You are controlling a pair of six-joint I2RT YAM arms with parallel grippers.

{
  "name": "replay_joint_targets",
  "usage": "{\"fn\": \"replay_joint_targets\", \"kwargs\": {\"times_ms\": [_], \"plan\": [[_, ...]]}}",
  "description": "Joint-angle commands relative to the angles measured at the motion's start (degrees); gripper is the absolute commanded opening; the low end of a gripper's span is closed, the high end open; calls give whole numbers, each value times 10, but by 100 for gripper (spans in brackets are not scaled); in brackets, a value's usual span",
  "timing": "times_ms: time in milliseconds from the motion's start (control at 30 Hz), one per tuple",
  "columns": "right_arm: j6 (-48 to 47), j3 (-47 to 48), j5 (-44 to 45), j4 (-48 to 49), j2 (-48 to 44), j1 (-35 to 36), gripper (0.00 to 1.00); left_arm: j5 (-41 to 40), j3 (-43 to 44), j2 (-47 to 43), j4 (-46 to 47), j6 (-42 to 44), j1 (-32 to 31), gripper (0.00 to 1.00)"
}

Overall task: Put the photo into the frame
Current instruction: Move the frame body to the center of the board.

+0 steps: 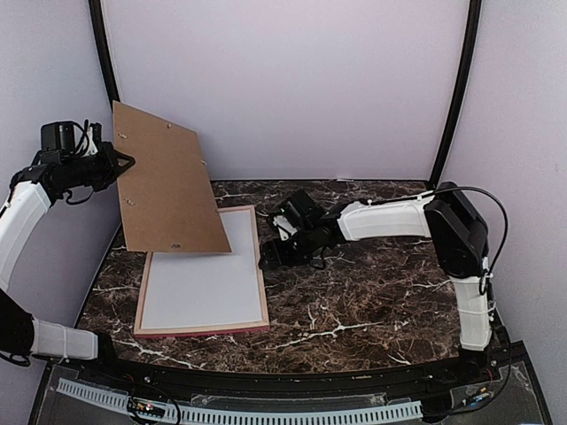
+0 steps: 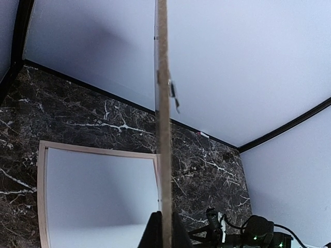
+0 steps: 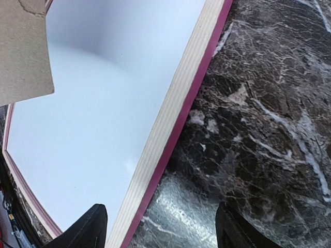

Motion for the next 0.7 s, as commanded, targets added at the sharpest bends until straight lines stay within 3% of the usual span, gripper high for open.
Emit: {"fn": "replay_joint_targets", "kwargs": {"times_ms": [0, 233, 667], "plan": [[-3, 63, 41, -37, 47, 19, 73, 21, 37, -21, 31, 17, 6, 0], [0, 123, 46, -61, 98, 36, 66, 37, 46, -14, 38, 18, 8, 0], [19, 153, 105, -100, 123, 42, 33, 65, 22, -10, 57, 14, 9, 0]]}}
